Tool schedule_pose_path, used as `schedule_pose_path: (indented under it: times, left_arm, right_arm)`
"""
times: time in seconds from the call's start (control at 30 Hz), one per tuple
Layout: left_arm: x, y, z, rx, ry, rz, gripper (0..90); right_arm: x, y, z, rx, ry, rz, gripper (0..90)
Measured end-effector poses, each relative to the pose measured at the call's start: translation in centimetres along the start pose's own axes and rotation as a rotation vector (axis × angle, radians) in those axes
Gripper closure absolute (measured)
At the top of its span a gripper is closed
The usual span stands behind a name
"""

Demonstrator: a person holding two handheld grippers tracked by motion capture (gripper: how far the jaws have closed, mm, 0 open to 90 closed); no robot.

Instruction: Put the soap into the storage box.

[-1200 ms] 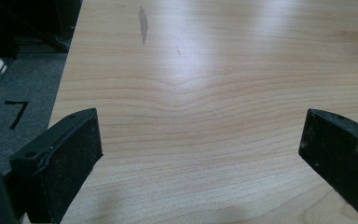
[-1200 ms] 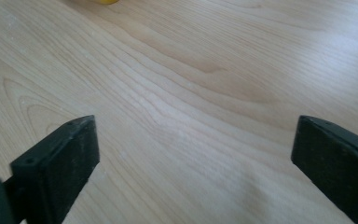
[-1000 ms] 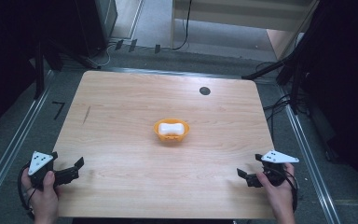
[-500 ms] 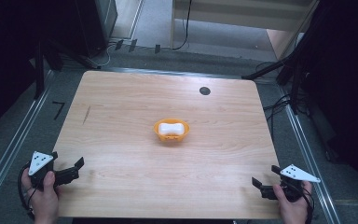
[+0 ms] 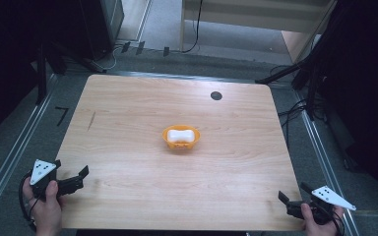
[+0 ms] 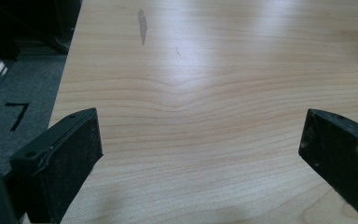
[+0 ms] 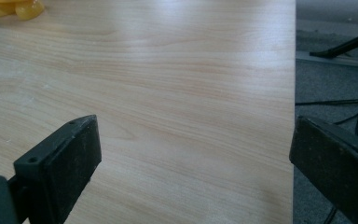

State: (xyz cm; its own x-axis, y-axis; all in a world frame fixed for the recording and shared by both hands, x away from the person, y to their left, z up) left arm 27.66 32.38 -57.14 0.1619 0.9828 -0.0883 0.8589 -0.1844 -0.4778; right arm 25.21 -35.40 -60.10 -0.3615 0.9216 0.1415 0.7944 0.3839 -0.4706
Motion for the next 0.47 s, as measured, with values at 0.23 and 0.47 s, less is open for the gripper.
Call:
schedule_pose_path:
  times: [0.23, 0.47]
  left_arm:
    - [-0.11, 0.01, 0.02, 0.001, 0.012, -0.003, 0.0]
    - [-0.14, 0.02, 0.05, 0.003, 0.02, -0.01, 0.0]
  right_arm:
    - [-0.5, -0.28, -0.29, -0.066, 0.01, 0.055, 3.1]
    - [0.02, -0.26, -0.08, -0.068, 0.004, 0.033, 3.5]
Point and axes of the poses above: each handheld gripper's, and its own axes: y roughly forward along the jaws, z roughly out of its underside, x roughly to its left, the point moved 10 cm from there along y, roughly forward along the jaws, and after that the axes turned 1 degree about -x, right-handed, at the moved point
